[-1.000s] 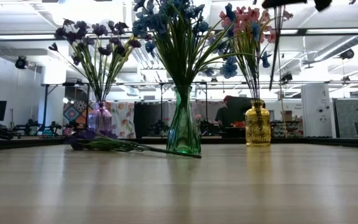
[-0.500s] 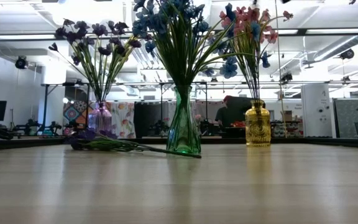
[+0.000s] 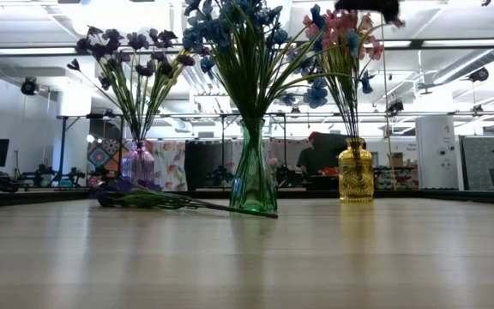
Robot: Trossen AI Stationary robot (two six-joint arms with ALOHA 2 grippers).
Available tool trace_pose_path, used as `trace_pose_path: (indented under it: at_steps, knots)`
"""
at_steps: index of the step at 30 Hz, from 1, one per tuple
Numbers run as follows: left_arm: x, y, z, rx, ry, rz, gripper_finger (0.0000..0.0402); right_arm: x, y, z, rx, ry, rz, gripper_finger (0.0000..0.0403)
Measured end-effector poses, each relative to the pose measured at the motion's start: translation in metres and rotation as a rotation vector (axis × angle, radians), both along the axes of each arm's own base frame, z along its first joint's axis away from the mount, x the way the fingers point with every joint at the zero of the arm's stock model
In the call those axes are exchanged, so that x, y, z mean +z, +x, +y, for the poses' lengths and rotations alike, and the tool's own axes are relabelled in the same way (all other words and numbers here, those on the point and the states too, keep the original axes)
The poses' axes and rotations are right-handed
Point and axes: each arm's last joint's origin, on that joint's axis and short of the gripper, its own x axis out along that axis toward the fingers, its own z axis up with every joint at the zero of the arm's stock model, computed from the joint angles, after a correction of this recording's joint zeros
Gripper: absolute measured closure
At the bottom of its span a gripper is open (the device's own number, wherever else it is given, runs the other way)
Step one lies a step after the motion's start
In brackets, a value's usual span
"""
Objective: Sort flowers into vase by color
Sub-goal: Put the pink flowers into the yellow vase
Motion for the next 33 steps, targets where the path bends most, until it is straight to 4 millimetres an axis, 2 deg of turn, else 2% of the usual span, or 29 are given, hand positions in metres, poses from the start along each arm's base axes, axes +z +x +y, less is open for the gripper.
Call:
trace_pose_path:
  at_steps: [6,13,19,26,33]
  knots:
    - [-0.005,0.000,0.000,-0.001,0.031,0.052,0.0205,-0.026,-0.025,0.000,-0.087,0.097,-0.046,0.0391]
    - [-0.010,0.001,-0.001,0.013,-0.017,0.066,0.0205,-0.024,-0.042,-0.005,-0.335,0.021,-0.080,0.0391]
    - [-0.015,0.007,-0.004,0.031,-0.006,0.084,0.0205,-0.022,-0.041,-0.008,-0.389,-0.059,-0.073,0.0391]
    - [-0.017,0.009,-0.002,0.171,0.030,0.064,0.0205,-0.035,-0.031,-0.014,-0.420,-0.091,-0.097,0.0391]
    - [-0.015,0.007,0.000,0.191,0.034,0.055,0.0205,-0.046,-0.029,-0.014,-0.427,-0.064,-0.094,0.0391]
